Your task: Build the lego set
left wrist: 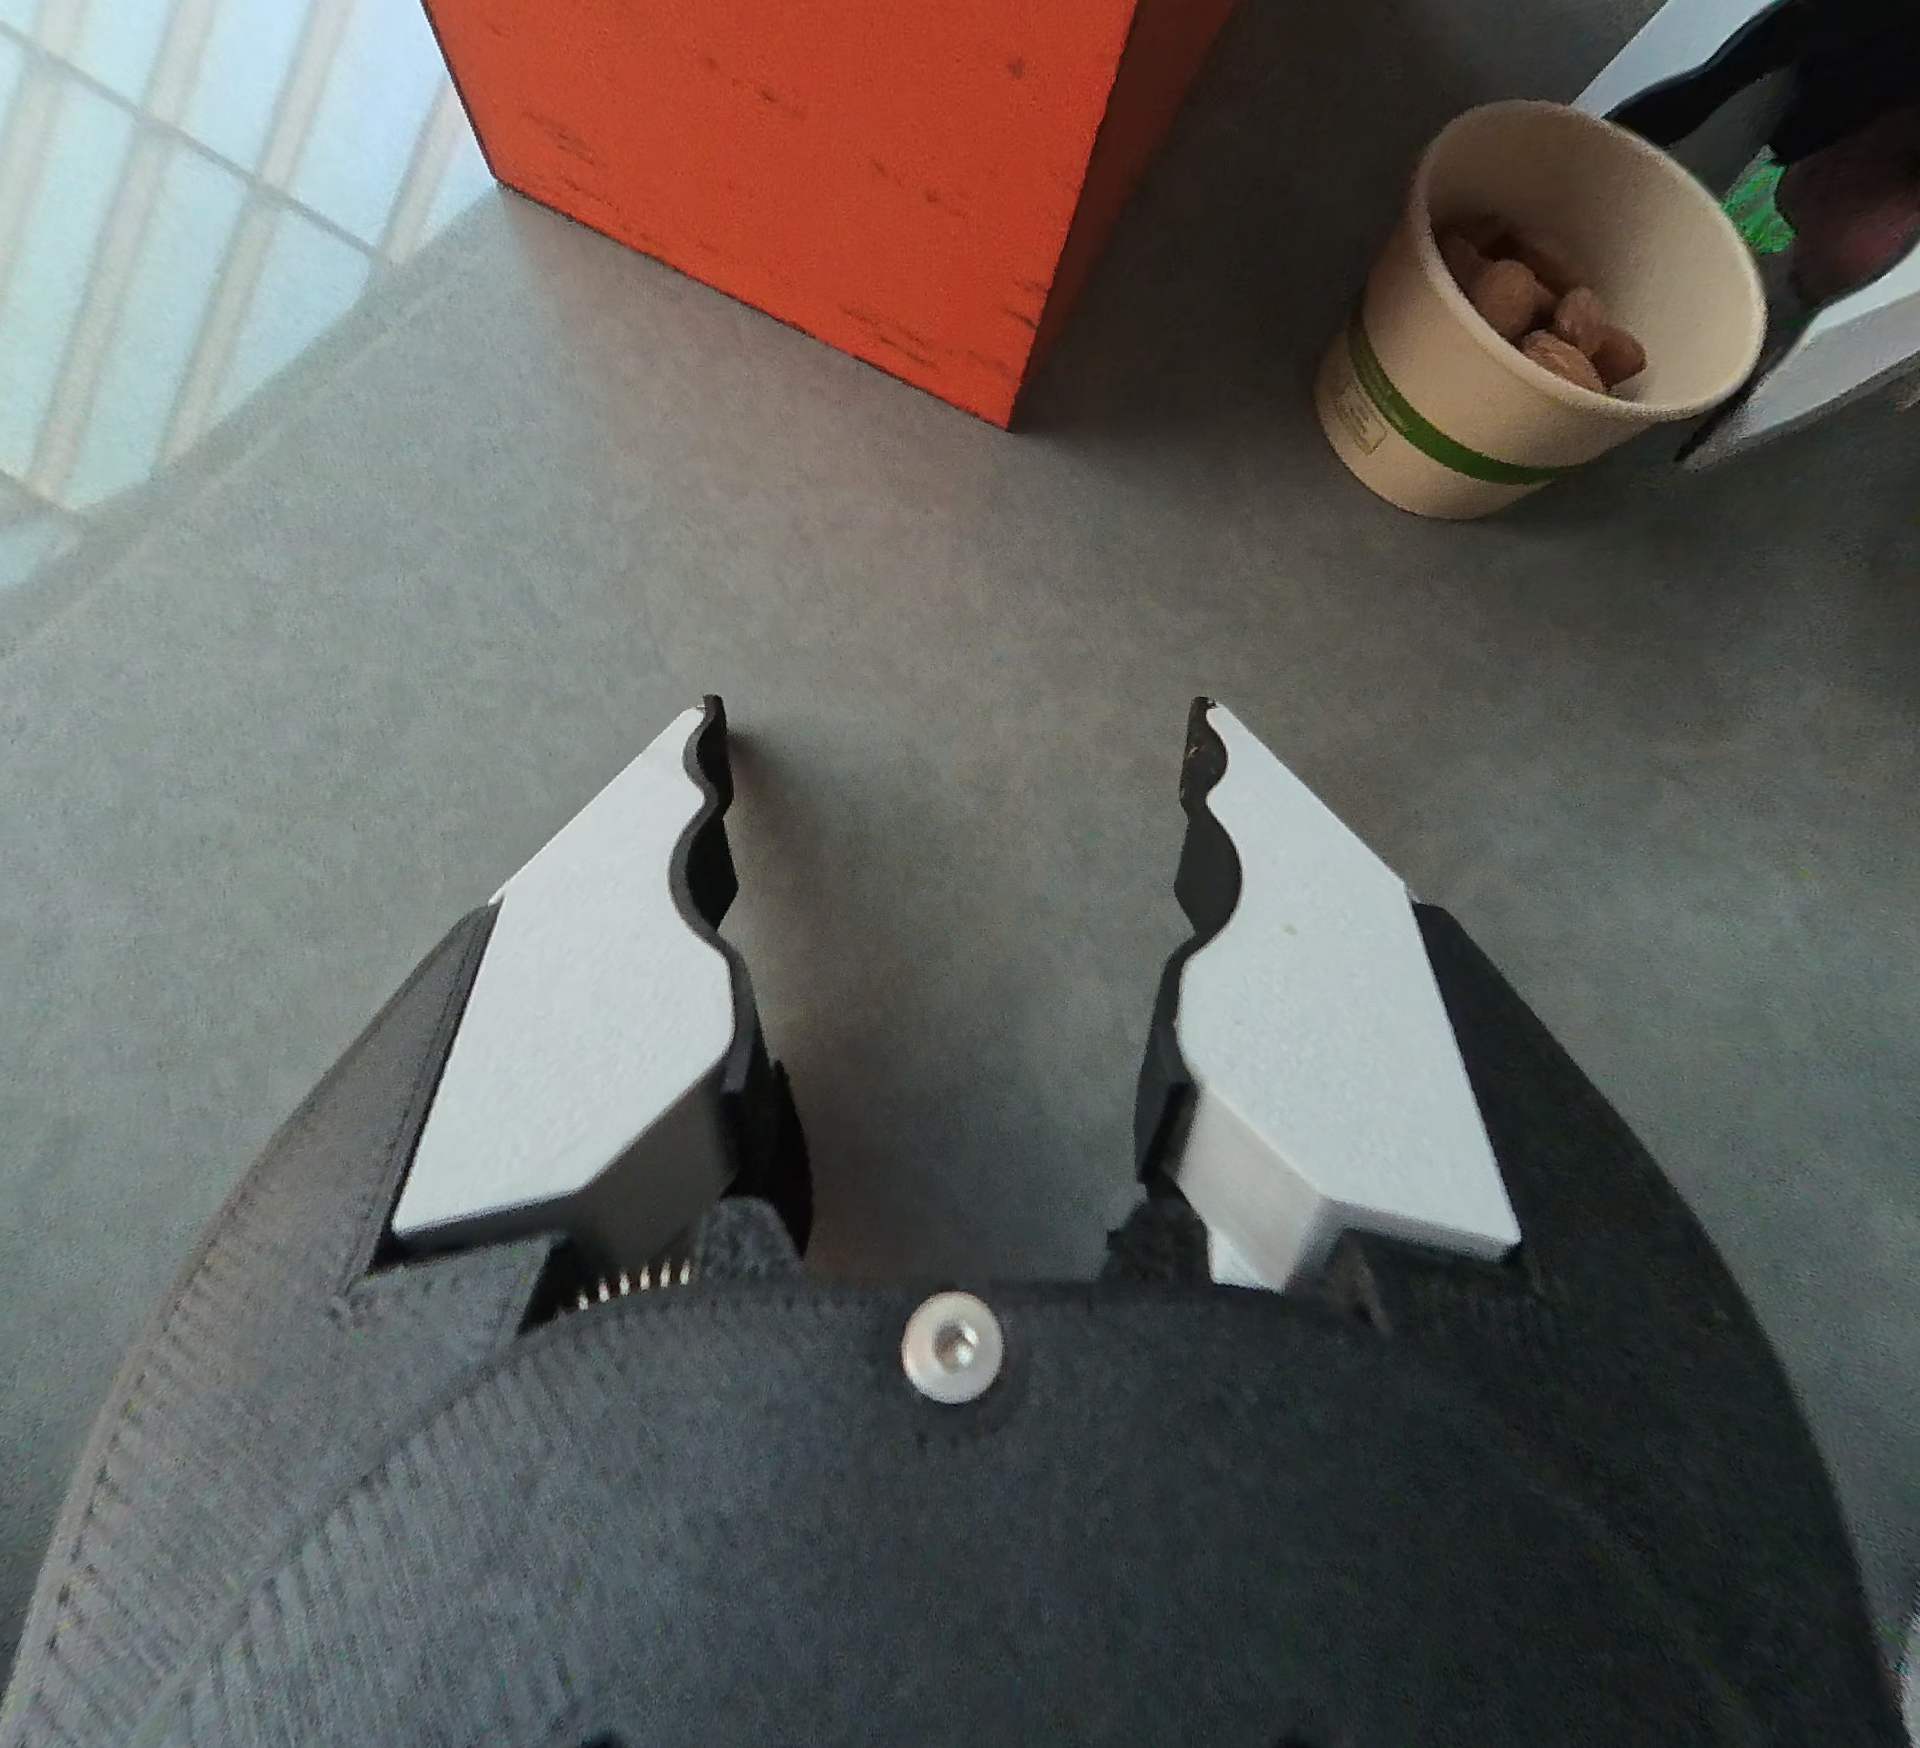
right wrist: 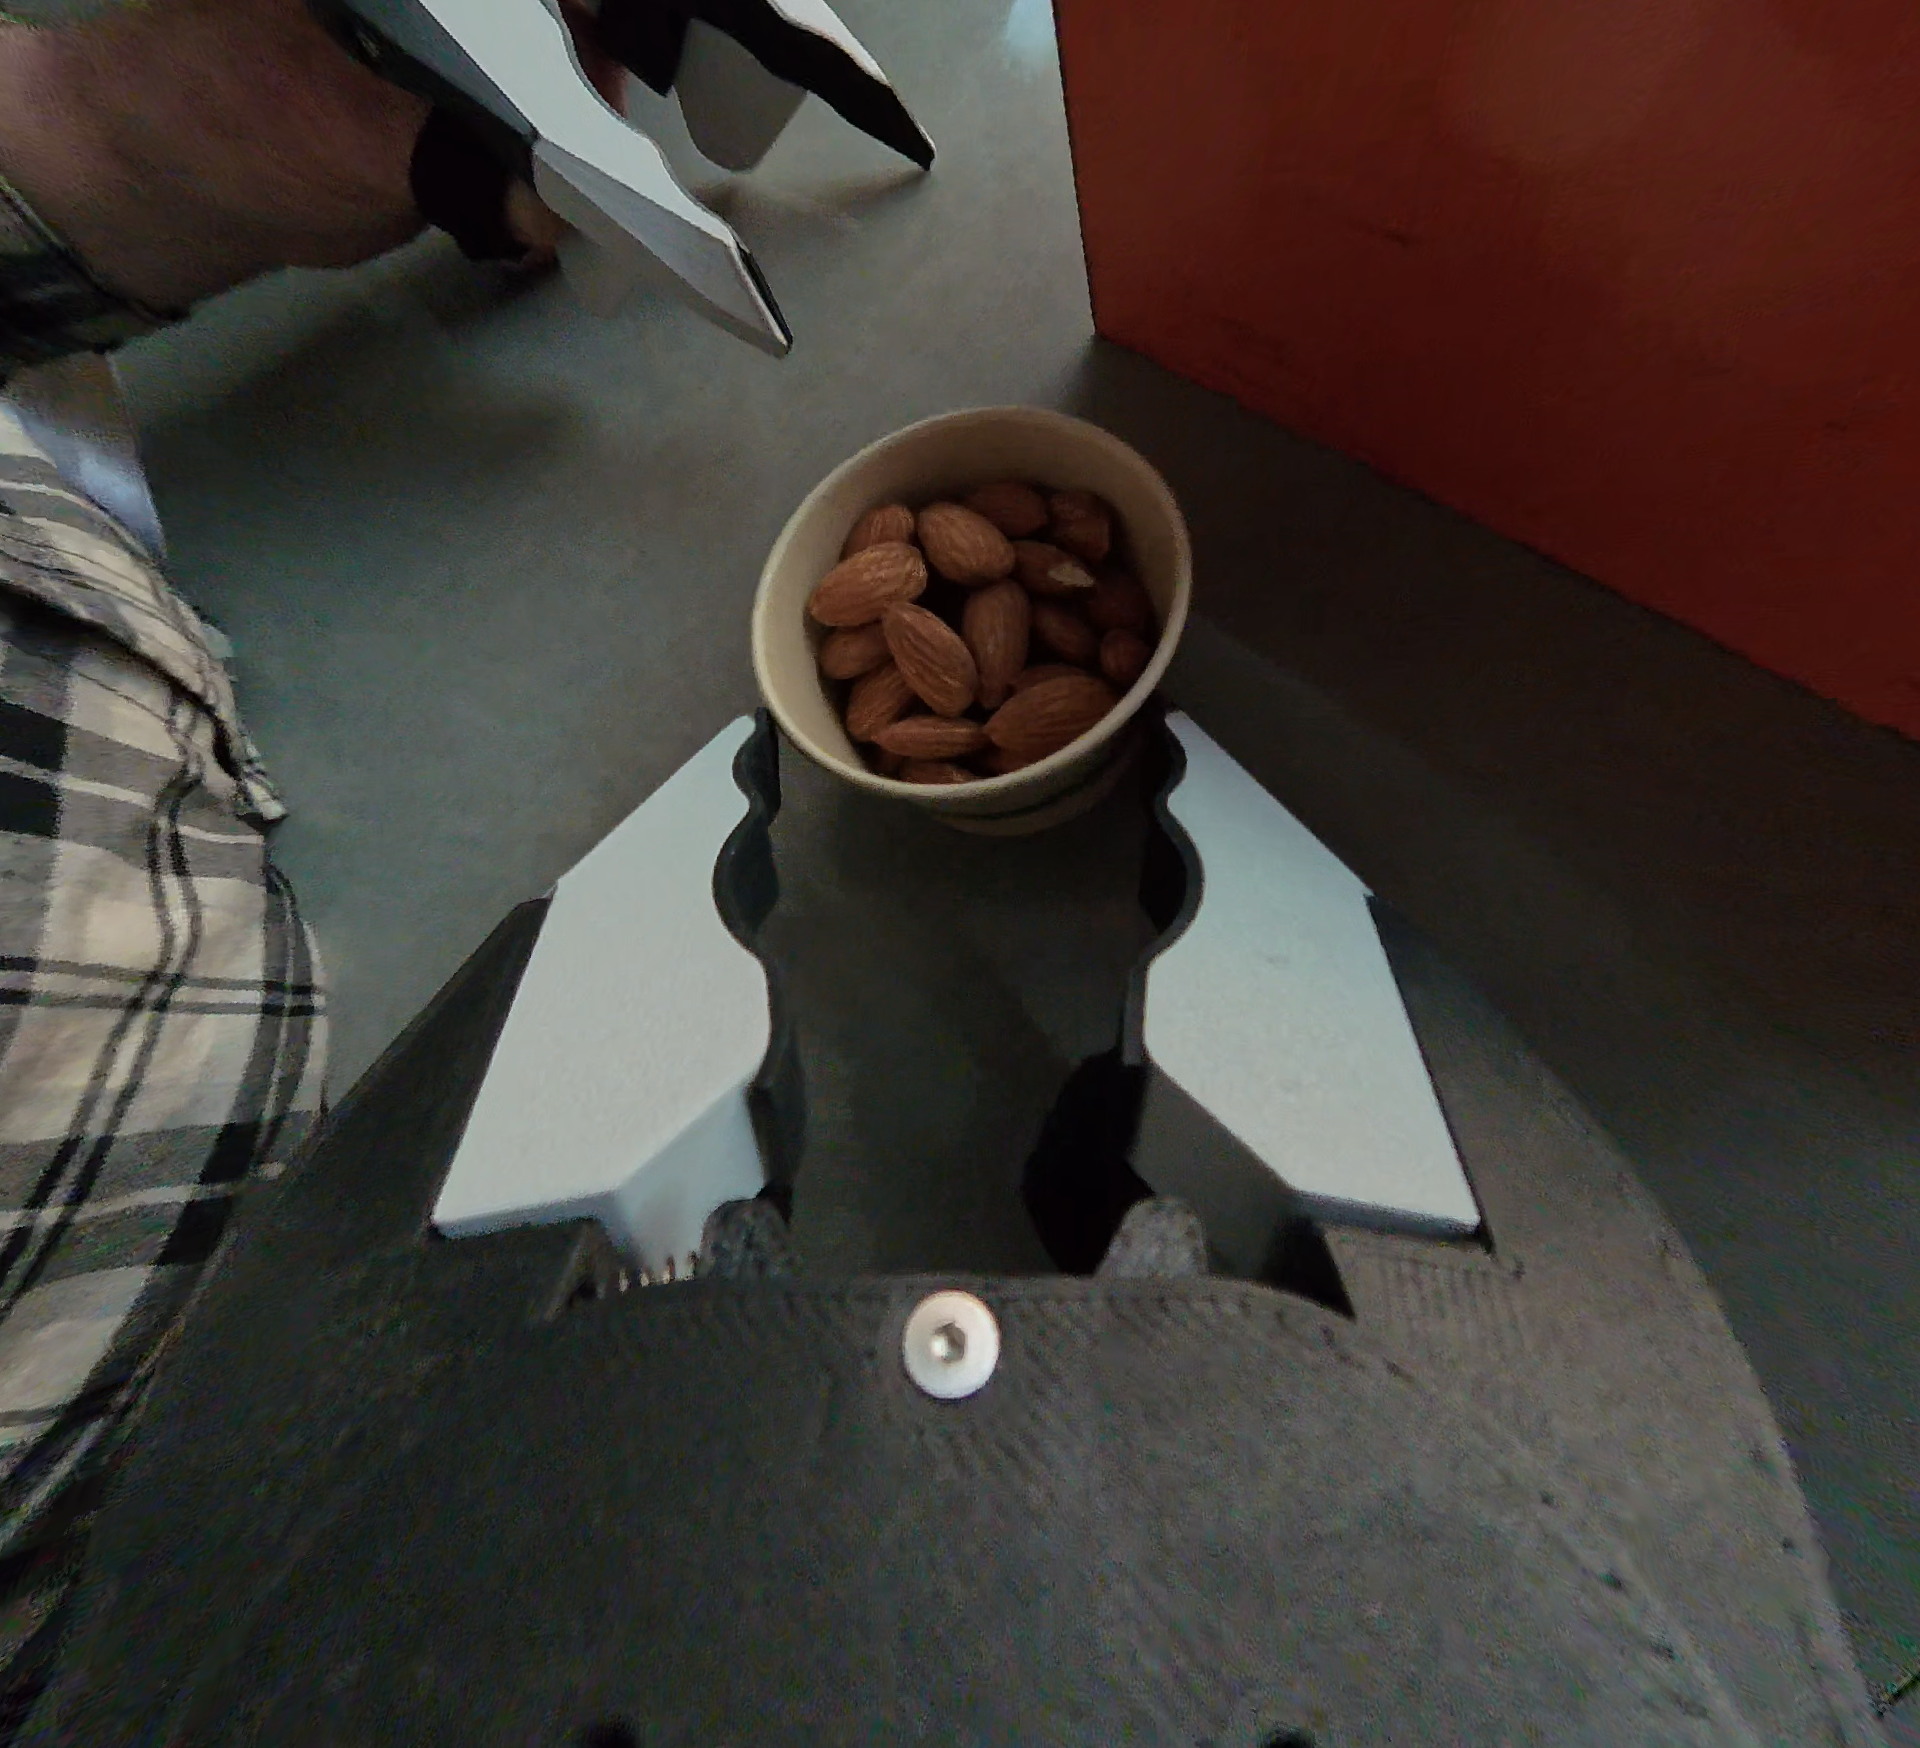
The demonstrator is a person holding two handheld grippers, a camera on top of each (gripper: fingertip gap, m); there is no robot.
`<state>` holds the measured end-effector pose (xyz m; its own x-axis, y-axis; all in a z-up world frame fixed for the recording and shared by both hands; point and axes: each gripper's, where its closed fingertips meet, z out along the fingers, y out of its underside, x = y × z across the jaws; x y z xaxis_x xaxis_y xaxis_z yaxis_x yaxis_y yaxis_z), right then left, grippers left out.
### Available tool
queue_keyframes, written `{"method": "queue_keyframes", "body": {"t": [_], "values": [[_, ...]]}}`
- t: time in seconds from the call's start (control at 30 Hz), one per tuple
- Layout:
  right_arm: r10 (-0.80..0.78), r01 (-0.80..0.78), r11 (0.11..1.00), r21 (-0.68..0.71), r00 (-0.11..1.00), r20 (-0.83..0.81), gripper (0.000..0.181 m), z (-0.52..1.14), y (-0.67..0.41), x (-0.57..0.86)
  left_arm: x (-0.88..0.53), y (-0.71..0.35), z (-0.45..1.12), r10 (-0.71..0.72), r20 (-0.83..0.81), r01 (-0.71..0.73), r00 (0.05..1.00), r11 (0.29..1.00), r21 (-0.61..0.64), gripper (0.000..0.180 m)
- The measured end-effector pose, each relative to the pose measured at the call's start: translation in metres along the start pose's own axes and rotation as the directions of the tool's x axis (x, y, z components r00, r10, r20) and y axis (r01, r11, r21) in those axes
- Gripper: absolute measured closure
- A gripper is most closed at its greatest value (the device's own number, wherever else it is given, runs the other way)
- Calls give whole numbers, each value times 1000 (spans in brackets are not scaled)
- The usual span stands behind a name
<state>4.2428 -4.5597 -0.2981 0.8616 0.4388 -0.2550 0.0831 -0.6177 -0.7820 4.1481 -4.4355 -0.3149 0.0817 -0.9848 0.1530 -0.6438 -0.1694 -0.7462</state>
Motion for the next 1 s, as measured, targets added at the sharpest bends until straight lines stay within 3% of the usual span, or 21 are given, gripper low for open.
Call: {"method": "queue_keyframes", "body": {"t": [0.37,0.67,0.83,1.0], "values": [[-15,14,1000,7,1000,7,110,-5,2,-2,0,0,2,8,10,-8,1000,1000,-2,96],[-17,18,1000,11,997,-72,100,-13,7,3,2,4,4,40,52,-39,998,999,-31,75],[-1,2,1000,7,984,-175,92,-21,13,16,1,6,0,-3,82,5,997,1000,-30,73],[27,-31,999,-13,964,-266,71,-29,21,33,-8,13,-7,-5,157,13,988,999,-46,76]]}}
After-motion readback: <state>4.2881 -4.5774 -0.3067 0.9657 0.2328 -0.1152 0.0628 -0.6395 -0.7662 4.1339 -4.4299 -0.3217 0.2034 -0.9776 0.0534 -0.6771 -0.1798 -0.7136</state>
